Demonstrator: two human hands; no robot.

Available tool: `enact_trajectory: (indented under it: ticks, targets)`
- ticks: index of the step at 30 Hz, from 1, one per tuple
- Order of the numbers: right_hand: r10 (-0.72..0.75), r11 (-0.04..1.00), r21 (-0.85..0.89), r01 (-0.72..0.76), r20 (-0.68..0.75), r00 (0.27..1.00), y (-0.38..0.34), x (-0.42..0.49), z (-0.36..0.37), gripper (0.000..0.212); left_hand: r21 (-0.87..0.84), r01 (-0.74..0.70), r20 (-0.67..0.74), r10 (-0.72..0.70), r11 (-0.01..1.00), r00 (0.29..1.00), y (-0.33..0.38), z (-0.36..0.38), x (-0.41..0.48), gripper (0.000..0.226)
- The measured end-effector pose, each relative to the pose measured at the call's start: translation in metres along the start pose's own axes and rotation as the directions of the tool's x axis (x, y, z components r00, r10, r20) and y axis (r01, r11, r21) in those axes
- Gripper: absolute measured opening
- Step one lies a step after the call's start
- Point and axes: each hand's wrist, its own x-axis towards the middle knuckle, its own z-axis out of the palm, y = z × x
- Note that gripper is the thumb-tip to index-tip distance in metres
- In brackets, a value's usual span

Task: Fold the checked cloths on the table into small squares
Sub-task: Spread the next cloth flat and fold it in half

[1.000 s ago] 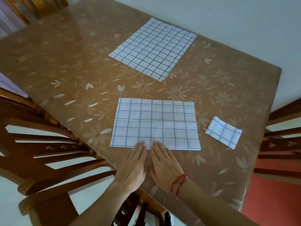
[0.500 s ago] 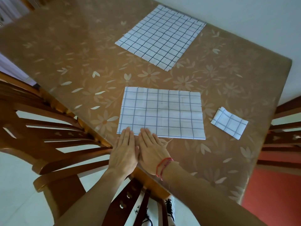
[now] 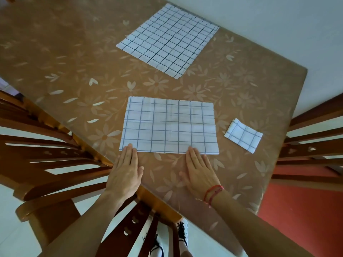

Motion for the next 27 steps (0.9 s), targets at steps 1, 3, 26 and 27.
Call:
enact_trajectory:
  ticks: [1, 3, 26, 27]
  targets:
    - [0.031, 1.0, 0.003, -0.031, 0.003, 1.0, 0.009, -0.005, 0.001, 0.073, 0.005, 0.001, 0.001, -0.001, 1.0, 1.0, 0.0, 0.0, 0.0, 0.069]
    - [0.1, 0.995, 0.031, -0.1, -0.01, 0.995, 0.025, -0.015, 0.004, 0.077, 0.016, 0.001, -0.003, -0.001, 1.0, 1.0, 0.0, 0.0, 0.001, 0.069]
    - [0.646, 0.529, 0.71, -0.465, 0.018, 0.763, 0.062, 0.051, -0.05, 0.039, -0.038, 0.028, -0.014, -0.029, 0.999, 0.999, 0.003, 0.0, 0.001, 0.067]
    - [0.665, 0.498, 0.708, -0.501, 0.06, 0.745, 0.063, 0.056, -0.054, 0.041, -0.039, 0.028, -0.017, -0.029, 0.999, 0.999, 0.003, 0.0, 0.002, 0.067]
